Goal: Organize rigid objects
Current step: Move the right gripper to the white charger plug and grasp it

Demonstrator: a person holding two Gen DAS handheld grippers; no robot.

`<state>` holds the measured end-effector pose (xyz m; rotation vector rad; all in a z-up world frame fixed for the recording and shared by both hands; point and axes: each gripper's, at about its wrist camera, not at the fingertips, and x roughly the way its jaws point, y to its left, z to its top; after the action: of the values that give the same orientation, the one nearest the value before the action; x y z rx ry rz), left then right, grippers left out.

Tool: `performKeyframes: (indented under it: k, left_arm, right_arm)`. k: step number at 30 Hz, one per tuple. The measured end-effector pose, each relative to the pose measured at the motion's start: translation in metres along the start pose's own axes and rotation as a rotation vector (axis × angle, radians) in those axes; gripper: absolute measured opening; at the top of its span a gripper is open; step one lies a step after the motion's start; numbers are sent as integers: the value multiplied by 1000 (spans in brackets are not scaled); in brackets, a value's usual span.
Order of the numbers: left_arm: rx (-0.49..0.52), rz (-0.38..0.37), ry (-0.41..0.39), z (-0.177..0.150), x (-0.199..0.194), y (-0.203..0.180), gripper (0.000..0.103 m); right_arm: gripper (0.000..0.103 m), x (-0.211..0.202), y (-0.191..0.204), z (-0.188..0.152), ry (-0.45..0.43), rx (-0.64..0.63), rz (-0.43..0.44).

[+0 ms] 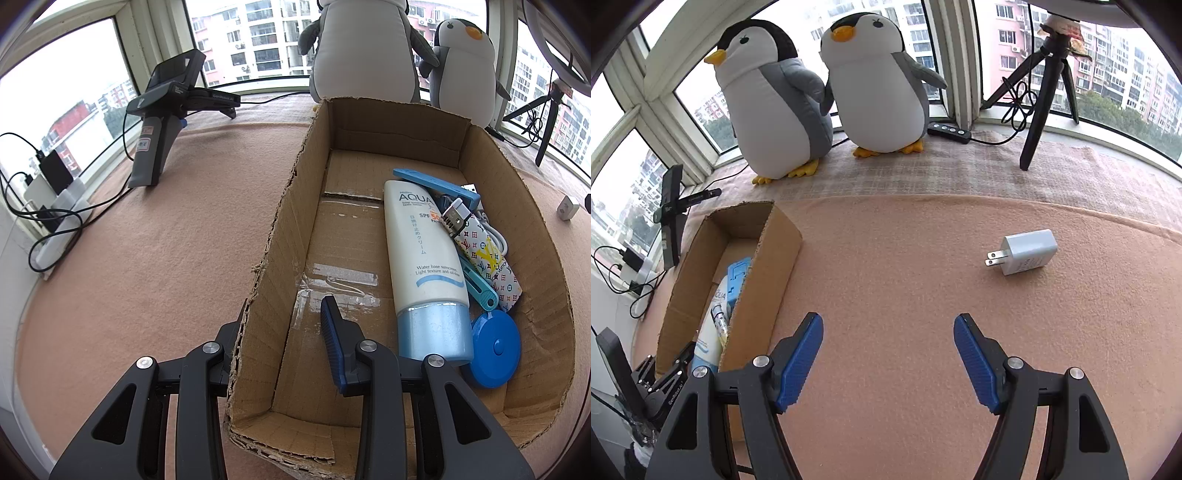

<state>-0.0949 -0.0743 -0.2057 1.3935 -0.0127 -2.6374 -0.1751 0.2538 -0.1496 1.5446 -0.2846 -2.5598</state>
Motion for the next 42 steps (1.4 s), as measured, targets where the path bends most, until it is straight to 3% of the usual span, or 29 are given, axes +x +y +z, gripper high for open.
performKeyframes:
  k: [10, 22, 35, 42]
  left_arm:
    - [0, 0, 0, 0, 0, 0, 32]
    - [0, 0, -1, 0, 0, 0, 32]
    - [1, 2, -2, 1, 0, -1, 32]
    - [1, 2, -2, 0, 0, -1, 32]
  right_arm:
    - [69, 12, -66, 24, 22, 250, 0]
    - [69, 58, -117, 45, 101, 517, -4]
    - [69, 69, -119, 59, 108, 512, -48]
    - [54, 70, -120, 62, 123, 474, -83]
